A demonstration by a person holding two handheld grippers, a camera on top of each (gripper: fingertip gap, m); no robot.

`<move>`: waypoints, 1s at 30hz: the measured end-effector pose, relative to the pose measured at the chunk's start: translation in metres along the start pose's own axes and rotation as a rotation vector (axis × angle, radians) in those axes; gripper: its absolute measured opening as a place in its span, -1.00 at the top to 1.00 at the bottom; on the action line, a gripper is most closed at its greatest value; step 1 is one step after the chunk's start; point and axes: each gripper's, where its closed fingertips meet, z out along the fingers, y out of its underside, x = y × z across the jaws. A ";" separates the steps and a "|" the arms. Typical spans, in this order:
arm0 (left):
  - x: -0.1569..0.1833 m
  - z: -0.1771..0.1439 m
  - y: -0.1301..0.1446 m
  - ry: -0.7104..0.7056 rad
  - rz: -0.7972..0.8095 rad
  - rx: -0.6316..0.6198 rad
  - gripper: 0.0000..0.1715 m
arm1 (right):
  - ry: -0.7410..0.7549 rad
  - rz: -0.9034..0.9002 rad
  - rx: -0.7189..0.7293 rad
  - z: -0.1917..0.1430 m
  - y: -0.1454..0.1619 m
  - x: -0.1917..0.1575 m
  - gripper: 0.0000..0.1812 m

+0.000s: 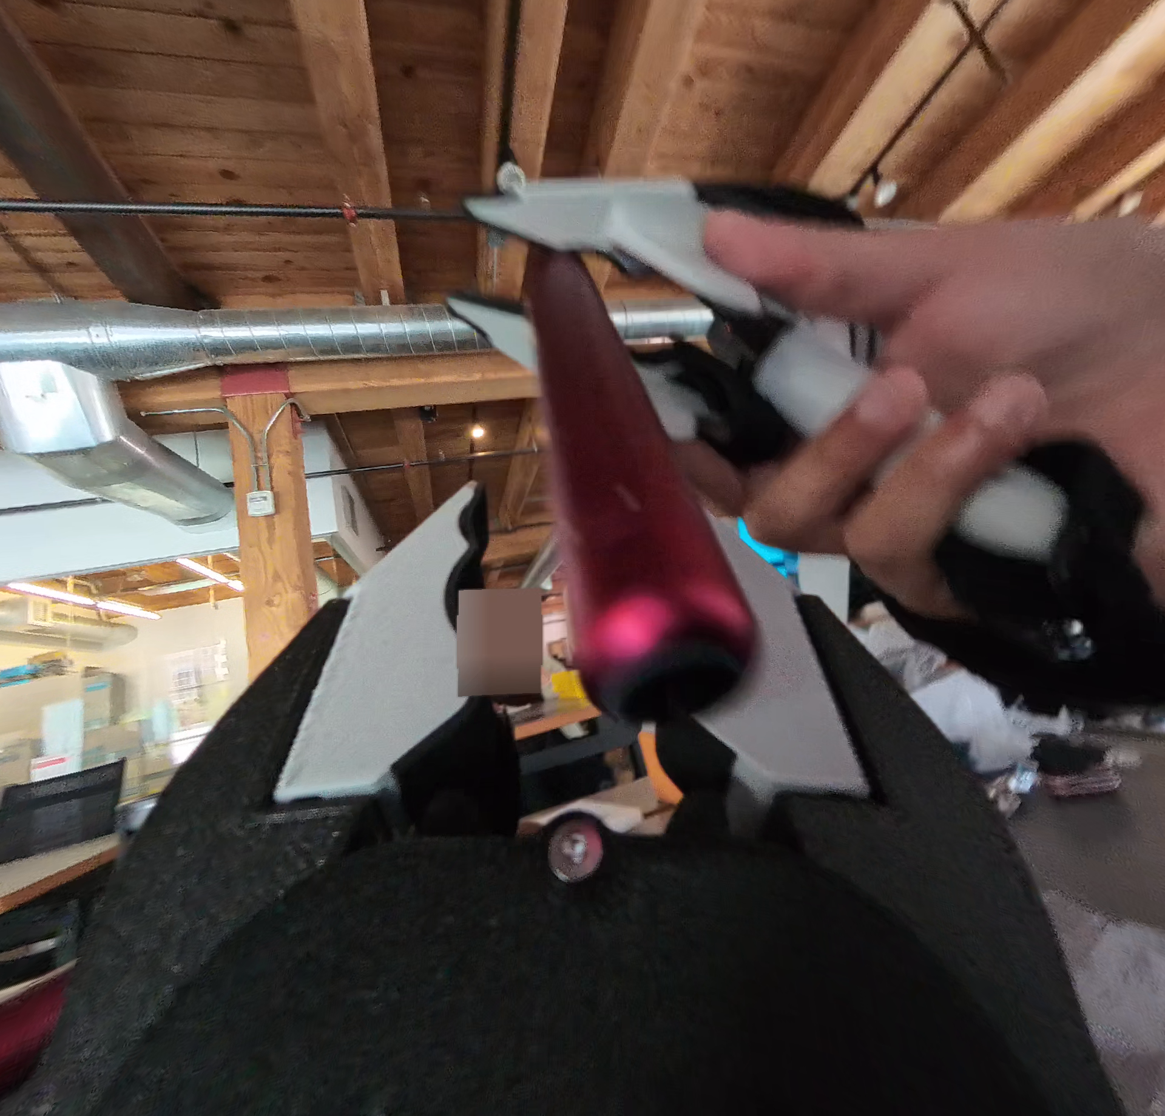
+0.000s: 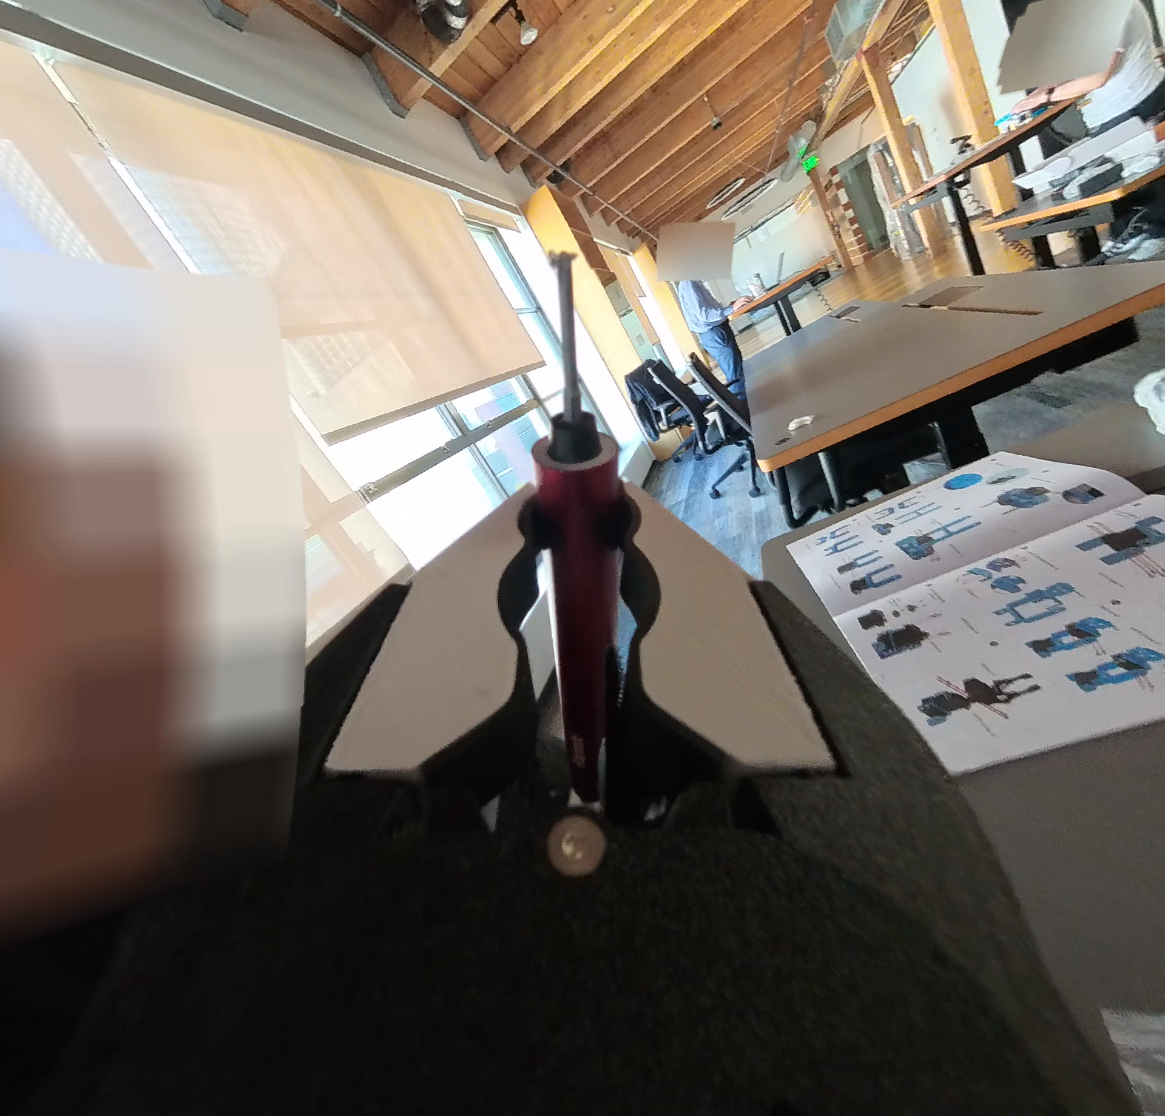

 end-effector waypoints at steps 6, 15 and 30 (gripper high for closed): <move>0.011 0.004 -0.003 0.046 0.010 0.027 0.41 | 0.089 -0.041 0.030 -0.035 0.001 0.010 0.80; 0.041 0.019 0.019 0.040 -0.167 -0.071 0.40 | 0.152 -0.055 0.132 -0.068 -0.015 0.017 0.80; 0.062 0.006 -0.007 0.116 -0.282 0.065 0.61 | 0.155 0.002 0.071 -0.095 0.014 0.031 0.80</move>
